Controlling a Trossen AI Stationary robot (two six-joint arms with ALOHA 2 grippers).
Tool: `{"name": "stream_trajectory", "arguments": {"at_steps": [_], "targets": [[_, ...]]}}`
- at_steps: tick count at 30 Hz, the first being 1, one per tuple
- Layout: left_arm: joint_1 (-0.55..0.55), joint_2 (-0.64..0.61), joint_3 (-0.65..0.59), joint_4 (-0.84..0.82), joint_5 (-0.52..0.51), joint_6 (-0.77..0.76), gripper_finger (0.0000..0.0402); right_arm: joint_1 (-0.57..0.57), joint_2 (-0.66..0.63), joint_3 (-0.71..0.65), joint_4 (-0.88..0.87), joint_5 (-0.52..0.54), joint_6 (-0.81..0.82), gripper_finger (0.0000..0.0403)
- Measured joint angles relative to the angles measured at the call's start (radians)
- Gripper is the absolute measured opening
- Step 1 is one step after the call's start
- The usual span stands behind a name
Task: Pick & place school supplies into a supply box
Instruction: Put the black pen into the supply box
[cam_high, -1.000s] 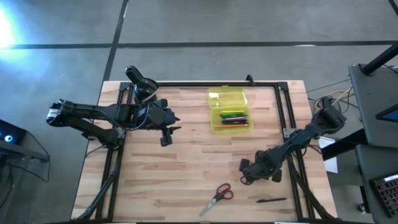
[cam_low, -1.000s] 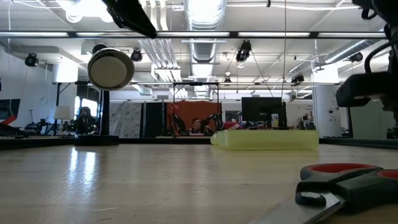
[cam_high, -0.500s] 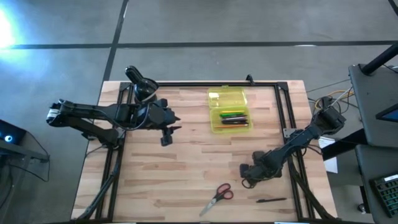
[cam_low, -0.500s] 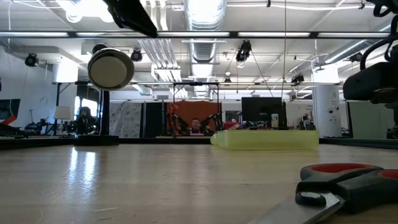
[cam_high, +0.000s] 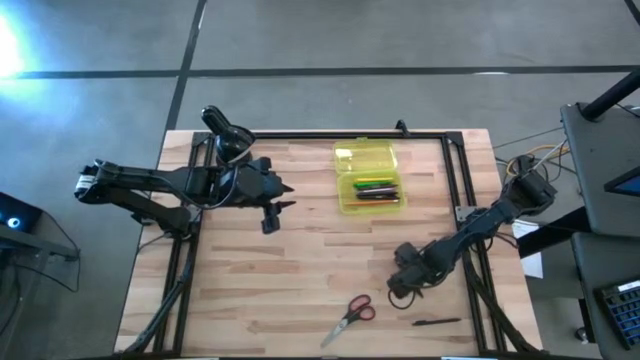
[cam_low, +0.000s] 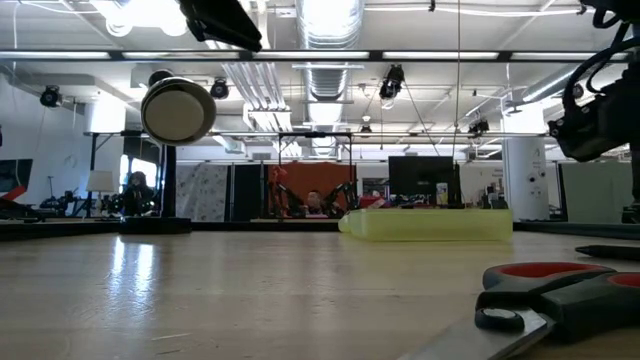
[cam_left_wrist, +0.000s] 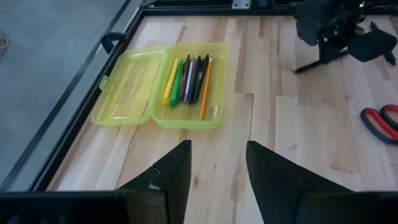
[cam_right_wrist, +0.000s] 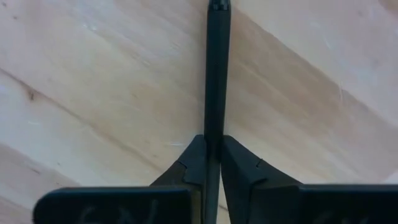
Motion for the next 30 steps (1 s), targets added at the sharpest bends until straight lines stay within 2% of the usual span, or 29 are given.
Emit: {"name": "stream_trajectory", "arguments": {"at_steps": [6,13,17,23,27,30], "targets": [[0.001,0.0,0.0,0.023,-0.003,-0.026,0.0138,-0.032,-0.078,-0.004,0.011,-0.006,-0.131,0.0016],[0.002,0.0,0.005,0.073,-0.054,-0.07,0.0138,-0.187,-0.311,-0.003,0.154,0.003,-0.39,0.0015],[0.003,0.0,0.032,0.094,-0.055,-0.1,0.0138,-0.295,-0.457,-0.002,0.245,-0.001,-0.626,0.0014],[0.003,0.001,0.06,0.091,-0.054,-0.149,0.0138,-0.421,-0.623,0.0,0.273,0.045,-1.129,0.0014],[0.003,0.001,0.07,0.091,-0.052,-0.199,0.0138,-0.549,-0.659,0.0,0.26,0.035,-1.225,0.0014],[0.003,0.001,0.071,0.091,-0.052,-0.22,0.0138,-0.646,-0.647,0.0,0.261,-0.035,-1.292,0.0013]]}}
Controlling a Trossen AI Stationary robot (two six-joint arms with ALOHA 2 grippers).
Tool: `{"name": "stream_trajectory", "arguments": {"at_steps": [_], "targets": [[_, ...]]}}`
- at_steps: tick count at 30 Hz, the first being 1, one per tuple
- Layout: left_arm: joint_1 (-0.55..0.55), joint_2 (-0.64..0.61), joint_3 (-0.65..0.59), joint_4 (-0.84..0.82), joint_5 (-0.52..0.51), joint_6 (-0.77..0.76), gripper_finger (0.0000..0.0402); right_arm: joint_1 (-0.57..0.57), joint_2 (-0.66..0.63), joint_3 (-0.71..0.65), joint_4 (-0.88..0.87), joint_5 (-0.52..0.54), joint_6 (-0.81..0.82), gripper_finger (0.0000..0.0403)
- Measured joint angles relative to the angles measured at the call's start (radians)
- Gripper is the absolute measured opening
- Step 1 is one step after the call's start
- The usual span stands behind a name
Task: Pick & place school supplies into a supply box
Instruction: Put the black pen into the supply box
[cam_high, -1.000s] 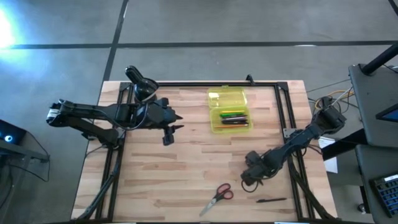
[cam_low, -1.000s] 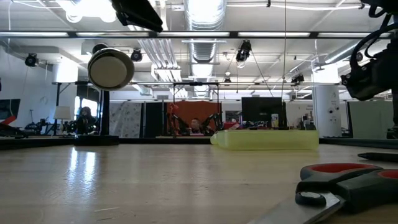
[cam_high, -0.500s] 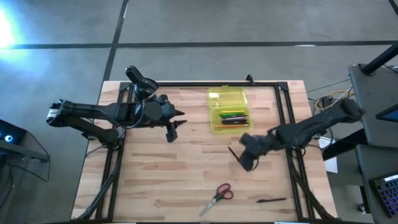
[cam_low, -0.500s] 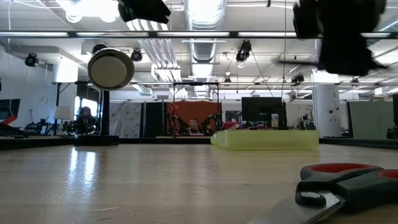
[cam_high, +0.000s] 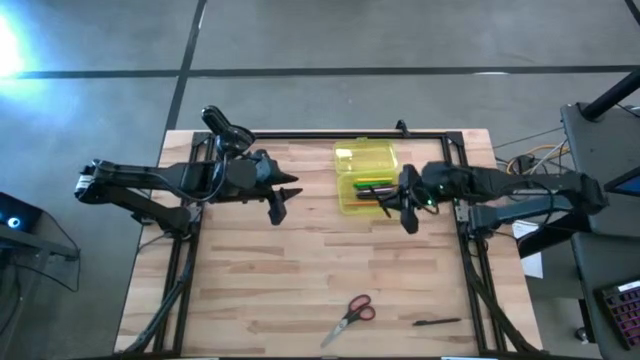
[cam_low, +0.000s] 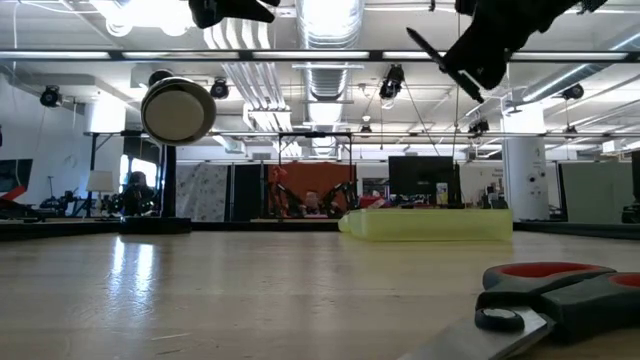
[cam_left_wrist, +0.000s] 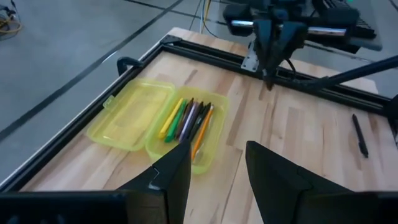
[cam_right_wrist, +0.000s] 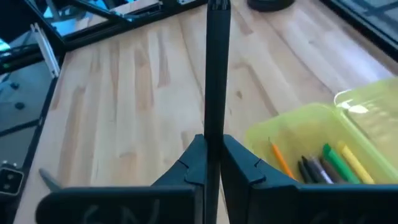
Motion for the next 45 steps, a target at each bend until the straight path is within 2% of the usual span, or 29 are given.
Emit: {"name": "stream_trajectory", "arguments": {"at_steps": [5,8,11,16,22,26,30,34,40,45], "targets": [[0.0,0.0,0.0,0.015,0.0,0.002,0.0138,-0.146,0.086,0.0,-0.001,-0.151,-0.014,0.0013],[0.0,0.0,0.004,0.016,0.0,0.003,0.0138,-0.197,0.154,0.0,-0.002,-0.238,-0.048,0.0013],[0.0,0.0,0.011,0.018,0.0,0.015,0.0138,-0.222,0.222,0.0,-0.004,-0.266,-0.101,0.0013],[0.001,0.0,0.015,0.02,-0.007,0.02,0.0138,-0.23,0.314,0.0,-0.004,-0.267,-0.247,0.0013],[0.002,0.0,0.015,0.026,-0.017,0.019,0.0138,-0.275,0.385,0.009,-0.018,-0.266,-0.321,0.0013],[0.002,0.0,0.015,0.03,-0.019,0.014,0.0138,-0.321,0.431,0.101,-0.155,-0.258,-0.404,0.0013],[0.003,0.0,0.014,0.031,-0.031,0.014,0.0138,-0.351,0.497,0.228,-0.286,-0.171,-0.542,0.0013],[0.006,0.0,0.014,0.032,-0.055,0.017,0.0138,-0.378,0.594,0.324,-0.393,-0.159,-0.676,0.0013],[0.006,0.0,0.014,0.033,-0.056,-0.006,0.0138,-0.396,0.753,0.406,-0.525,-0.068,-0.817,0.0013],[0.006,0.001,0.013,0.032,-0.055,-0.014,0.0138,-0.405,0.834,0.436,-0.539,-0.056,-0.872,0.0013]]}}
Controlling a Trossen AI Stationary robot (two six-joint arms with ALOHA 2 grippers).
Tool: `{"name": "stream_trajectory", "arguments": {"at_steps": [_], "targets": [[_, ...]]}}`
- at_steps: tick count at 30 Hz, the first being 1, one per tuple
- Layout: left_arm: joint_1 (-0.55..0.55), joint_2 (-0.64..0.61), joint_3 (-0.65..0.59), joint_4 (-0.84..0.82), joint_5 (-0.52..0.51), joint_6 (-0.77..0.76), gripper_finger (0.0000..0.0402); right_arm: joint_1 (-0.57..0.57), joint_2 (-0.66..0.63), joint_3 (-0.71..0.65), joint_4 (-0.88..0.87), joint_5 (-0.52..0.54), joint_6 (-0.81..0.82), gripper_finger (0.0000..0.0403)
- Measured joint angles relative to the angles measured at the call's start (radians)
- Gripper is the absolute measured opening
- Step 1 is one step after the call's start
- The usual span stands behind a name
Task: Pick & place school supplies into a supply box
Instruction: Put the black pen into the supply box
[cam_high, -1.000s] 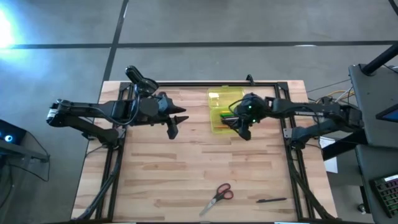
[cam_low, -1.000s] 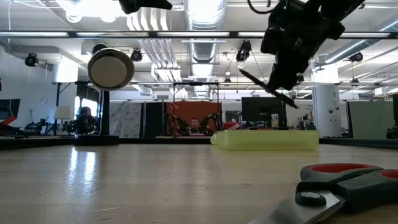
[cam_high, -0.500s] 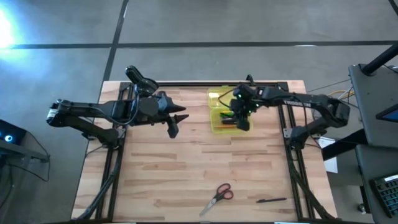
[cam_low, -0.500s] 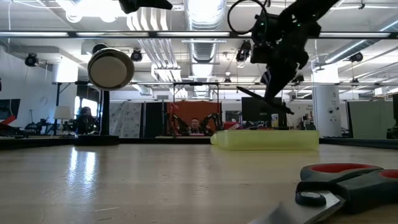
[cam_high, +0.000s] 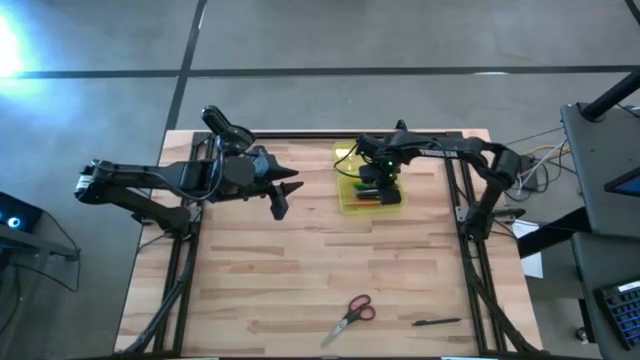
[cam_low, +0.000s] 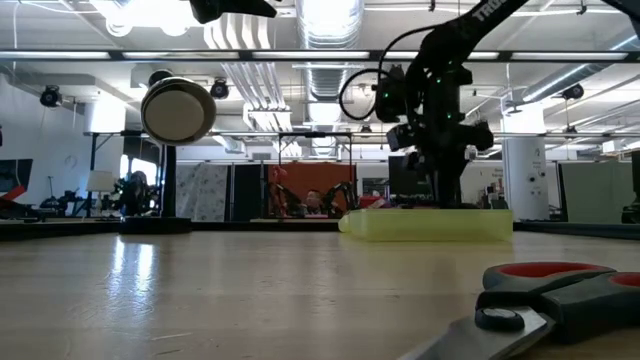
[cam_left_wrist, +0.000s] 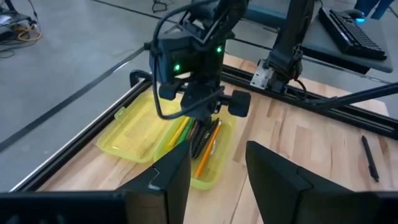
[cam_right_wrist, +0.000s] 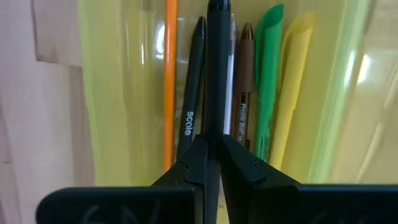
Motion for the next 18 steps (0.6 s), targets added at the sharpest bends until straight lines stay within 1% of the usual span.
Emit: {"name": "stream_trajectory", "arguments": {"at_steps": [8,15,18], "targets": [[0.0,0.0,0.0,-0.002,-0.011,-0.016,0.0138,0.001,0.045,-0.002,-0.012,-0.005,-0.021,0.0013],[0.0,0.0,-0.001,-0.002,-0.025,-0.015,0.0138,0.001,0.062,-0.002,-0.001,-0.011,0.004,0.0013],[0.0,0.0,-0.001,-0.002,-0.047,-0.015,0.0138,0.001,0.072,-0.005,0.009,-0.058,0.039,0.0013]]}}
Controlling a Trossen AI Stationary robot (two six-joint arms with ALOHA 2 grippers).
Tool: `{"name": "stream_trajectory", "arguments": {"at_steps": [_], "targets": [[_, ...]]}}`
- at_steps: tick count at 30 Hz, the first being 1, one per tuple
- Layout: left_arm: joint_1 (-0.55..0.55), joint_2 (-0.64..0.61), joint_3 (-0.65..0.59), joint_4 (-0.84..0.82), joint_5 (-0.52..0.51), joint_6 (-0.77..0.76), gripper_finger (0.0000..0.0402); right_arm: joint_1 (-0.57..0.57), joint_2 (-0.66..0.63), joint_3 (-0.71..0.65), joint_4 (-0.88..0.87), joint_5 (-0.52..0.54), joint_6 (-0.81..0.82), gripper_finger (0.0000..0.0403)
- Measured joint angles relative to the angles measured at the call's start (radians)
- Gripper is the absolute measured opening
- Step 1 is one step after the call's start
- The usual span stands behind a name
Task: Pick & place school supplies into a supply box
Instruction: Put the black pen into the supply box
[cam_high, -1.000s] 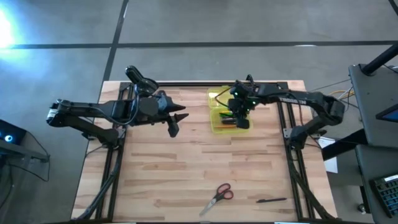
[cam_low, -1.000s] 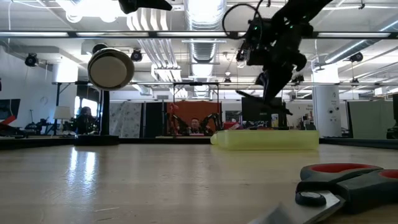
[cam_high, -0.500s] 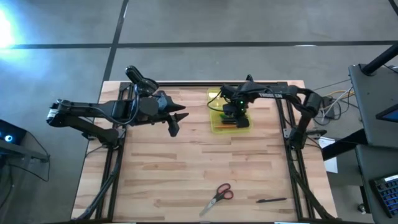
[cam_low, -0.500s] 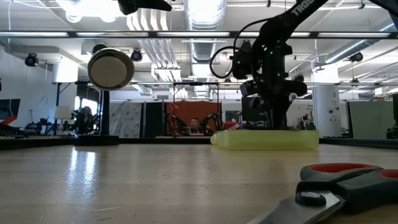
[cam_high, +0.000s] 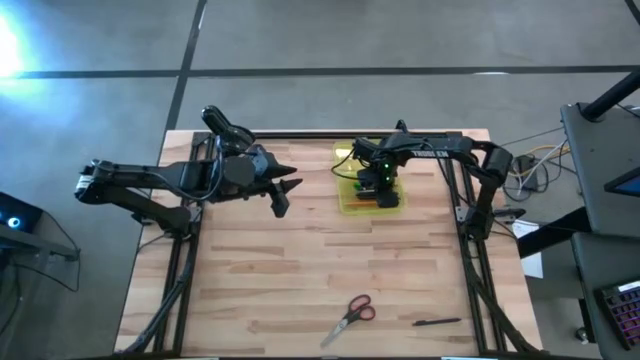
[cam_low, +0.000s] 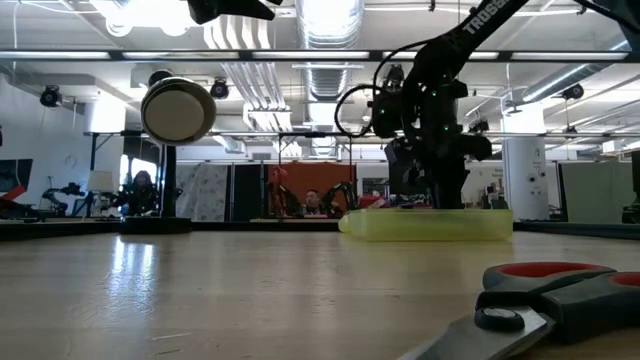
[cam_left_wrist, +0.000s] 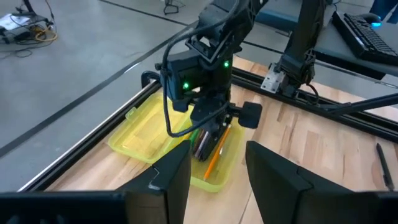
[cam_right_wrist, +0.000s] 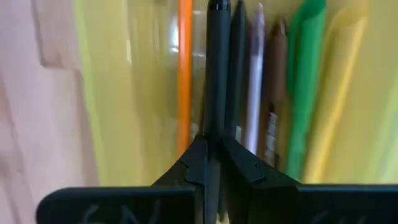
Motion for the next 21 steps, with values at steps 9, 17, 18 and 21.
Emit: {"name": "stream_trajectory", "arguments": {"at_steps": [9,17,18,21], "targets": [[0.0,0.0,0.0,-0.001,-0.003,-0.001,0.0138,0.0,0.02,-0.017,0.058,0.007,0.019,0.0013],[0.0,0.0,0.0,-0.002,-0.003,-0.006,0.0138,0.0,0.014,-0.049,0.064,0.008,0.021,0.0013],[0.0,0.0,0.0,-0.002,-0.003,-0.008,0.0138,0.0,0.013,-0.053,0.063,0.008,0.021,0.0013],[0.0,0.0,0.0,-0.002,-0.003,-0.009,0.0138,0.0,0.007,-0.057,0.058,0.027,0.021,0.0013]]}}
